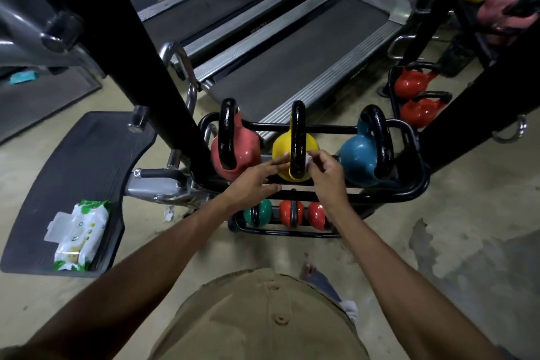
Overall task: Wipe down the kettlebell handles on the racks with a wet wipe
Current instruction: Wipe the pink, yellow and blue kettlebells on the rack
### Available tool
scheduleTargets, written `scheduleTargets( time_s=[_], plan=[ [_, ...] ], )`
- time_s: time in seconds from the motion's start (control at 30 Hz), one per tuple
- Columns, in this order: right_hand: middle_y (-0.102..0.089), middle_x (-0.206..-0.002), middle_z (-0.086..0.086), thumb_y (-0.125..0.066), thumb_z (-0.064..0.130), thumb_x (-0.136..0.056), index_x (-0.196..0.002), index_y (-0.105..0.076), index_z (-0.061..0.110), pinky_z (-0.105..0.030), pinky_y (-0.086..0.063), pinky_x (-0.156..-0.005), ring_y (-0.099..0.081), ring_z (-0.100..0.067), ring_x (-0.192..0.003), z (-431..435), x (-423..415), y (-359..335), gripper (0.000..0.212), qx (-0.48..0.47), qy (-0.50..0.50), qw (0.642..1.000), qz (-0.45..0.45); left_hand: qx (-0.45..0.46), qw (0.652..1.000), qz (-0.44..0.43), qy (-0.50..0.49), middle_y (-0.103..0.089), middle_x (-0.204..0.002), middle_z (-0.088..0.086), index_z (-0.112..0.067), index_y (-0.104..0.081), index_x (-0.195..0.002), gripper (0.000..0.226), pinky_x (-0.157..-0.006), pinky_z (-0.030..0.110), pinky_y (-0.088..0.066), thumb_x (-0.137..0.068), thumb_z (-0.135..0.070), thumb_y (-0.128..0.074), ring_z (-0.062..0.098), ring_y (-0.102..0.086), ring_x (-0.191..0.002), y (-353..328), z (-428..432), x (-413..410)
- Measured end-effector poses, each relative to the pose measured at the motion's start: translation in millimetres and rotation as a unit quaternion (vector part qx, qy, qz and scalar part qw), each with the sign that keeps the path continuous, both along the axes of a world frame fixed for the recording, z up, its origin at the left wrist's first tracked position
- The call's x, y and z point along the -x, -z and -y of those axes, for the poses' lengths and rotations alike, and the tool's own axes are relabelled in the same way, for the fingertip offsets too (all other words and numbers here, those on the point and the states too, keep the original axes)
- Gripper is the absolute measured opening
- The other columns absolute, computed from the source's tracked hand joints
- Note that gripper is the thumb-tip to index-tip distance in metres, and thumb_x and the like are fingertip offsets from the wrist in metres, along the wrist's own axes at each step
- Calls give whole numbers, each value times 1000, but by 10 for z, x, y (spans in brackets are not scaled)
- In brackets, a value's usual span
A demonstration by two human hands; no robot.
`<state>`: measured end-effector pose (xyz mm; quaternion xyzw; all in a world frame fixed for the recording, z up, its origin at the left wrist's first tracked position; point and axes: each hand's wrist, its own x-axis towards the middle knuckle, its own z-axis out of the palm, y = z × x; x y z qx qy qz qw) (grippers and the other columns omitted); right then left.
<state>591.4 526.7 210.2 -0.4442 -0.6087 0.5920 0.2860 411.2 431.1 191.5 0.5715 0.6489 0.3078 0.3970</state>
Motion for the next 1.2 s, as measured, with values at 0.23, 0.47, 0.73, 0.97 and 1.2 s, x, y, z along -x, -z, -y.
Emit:
scheduleTargets(
  time_s=[0.23,0.47,0.73,0.97,1.2],
  plan=[
    [-79,-107,-3,-48,10,-106,-114,-75,13,-18,-52,-83,-73,-6,-96,-266,157,-230,28,118,-94,989,-2,-4,999,-29,-17,-35,-154,-23,-22,-54,-150,56,-115,33,-45,-97,-14,-68,-3,-42,-138,31,6,0],
    [-74,-100,-3,-56,17,-102,-109,-70,15,-32,-50,-85,-65,-15,-91,-79,44,-96,16,89,-22,995,-34,-1,999,-38,3,-27,-165,-25,-29,-50,-153,60,-115,27,-41,-97,-13,-67,1,-36,-147,34,-19,20],
    [-60,-106,-4,-69,7,-95,-103,-63,14,-22,-52,-81,-59,-13,-96,251,-105,-132,13,-260,-3,964,56,-8,1000,-22,8,-23,-163,-34,-29,-49,-153,60,-120,36,-39,-98,-12,-66,0,-32,-149,68,-11,55],
    [-63,-124,-11,-59,14,-98,-121,-66,10,-50,-38,-113,-53,-33,-128,-106,-81,-274,25,-707,-264,596,275,-11,1000,-8,-1,-30,-163,-29,-27,-55,-149,54,-115,38,-46,-97,-14,-66,1,-45,-143,147,-8,69],
    [-71,-89,-1,-46,31,-102,-95,-71,19,-62,-15,-124,-62,-28,-107,-145,570,-671,28,-609,-424,426,517,-20,1000,-12,-3,-49,-154,-13,-21,-62,-141,47,-109,44,-50,-94,-22,-66,11,-54,-134,175,-16,85]
  ],
)
